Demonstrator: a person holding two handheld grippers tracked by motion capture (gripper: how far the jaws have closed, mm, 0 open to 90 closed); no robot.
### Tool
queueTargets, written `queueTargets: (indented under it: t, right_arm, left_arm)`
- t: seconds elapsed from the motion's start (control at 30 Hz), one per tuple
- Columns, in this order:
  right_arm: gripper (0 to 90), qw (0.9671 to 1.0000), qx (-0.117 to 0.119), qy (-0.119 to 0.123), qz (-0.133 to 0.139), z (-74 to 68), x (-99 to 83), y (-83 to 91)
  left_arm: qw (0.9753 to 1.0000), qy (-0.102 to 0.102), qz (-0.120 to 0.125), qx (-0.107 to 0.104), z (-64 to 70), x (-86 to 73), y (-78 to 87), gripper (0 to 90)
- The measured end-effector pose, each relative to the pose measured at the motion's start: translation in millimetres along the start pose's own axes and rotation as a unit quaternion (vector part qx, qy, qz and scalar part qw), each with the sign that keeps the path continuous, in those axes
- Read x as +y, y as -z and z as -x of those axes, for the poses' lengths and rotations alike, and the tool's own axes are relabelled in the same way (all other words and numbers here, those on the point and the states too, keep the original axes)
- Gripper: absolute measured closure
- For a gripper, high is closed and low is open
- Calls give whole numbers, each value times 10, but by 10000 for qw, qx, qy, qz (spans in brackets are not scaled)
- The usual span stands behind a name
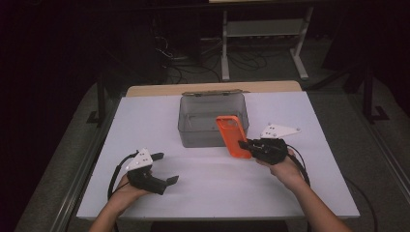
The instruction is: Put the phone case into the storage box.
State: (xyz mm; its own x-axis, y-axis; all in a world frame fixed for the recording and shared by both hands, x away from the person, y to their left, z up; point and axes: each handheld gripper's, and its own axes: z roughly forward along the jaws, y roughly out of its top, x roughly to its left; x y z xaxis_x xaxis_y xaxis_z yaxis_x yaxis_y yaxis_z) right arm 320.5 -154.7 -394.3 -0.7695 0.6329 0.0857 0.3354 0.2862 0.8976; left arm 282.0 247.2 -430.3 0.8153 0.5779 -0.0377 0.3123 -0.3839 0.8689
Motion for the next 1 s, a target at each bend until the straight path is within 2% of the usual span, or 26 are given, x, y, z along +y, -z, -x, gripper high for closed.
queueTargets:
  t: [0.7,1.0]
  right_arm:
    - [826,9999,-14,-124,95,67,244,149]
    - [825,9998,-72,-49,169,92,369,163]
  left_arm:
    - [10000,41,-25,-22,8,4,-7,0]
    - [10000,44,-10,-27,9,2,-5,0]
